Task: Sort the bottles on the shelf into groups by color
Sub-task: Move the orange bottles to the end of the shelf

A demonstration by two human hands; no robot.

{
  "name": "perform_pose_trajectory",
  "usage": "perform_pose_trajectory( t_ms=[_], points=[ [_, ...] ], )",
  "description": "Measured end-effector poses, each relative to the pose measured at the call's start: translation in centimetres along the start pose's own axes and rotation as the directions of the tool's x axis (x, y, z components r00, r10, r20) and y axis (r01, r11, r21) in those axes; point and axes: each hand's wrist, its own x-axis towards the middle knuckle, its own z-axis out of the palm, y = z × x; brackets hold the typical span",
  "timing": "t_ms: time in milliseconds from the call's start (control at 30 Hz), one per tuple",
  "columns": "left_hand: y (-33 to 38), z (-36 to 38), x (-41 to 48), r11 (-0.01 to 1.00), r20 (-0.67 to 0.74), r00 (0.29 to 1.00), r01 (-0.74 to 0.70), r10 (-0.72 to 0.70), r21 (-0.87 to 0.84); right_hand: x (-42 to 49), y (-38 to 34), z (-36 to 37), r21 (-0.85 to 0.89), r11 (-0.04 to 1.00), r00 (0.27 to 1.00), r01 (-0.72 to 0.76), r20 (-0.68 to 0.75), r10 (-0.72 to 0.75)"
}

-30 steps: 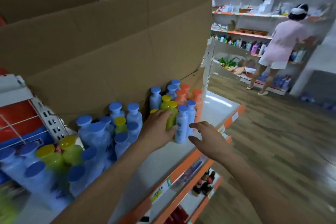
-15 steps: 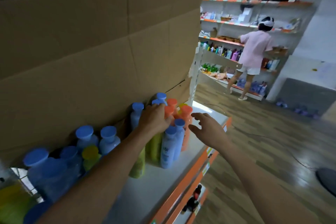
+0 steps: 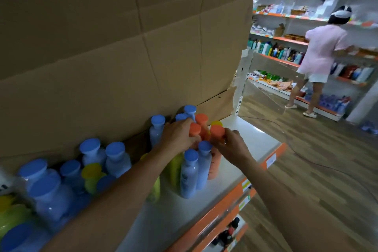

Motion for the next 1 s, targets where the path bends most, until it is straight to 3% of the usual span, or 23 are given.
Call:
perform_pose_trajectory(
  t_ms=[200, 333, 667, 1000],
  points=[
    [0.3, 0.4, -0.6, 0.995, -0.042, 0.998, 0.034, -0.039, -0.095, -0.6, 0.9, 0.0, 0.278, 0.958, 0.997, 0.068, 0.025, -0.078],
    [0.8, 0.7, -0.6, 0.968, -0.111, 0.992, 0.039, -0.068, -0.247, -1.6, 0.6, -1.4, 0.413, 0.904, 0.994, 0.109, -0.021, -0.110],
    [2.5, -3.8, 1.1, 0.828, -0.306, 0.934, -0.019, -0.185, -0.560, -0.6, -1.6, -5.6, 0.422, 0.873, 0.969, 0.246, -0.134, -0.208],
    [4.9, -9.1, -0.3, 0.647, -0.471, 0.854, -0.232, -0.222, -0.726, -0.6, -8.3, -9.7, 0.403, 0.818, 0.912, 0.409, -0.209, -0.353]
  ],
)
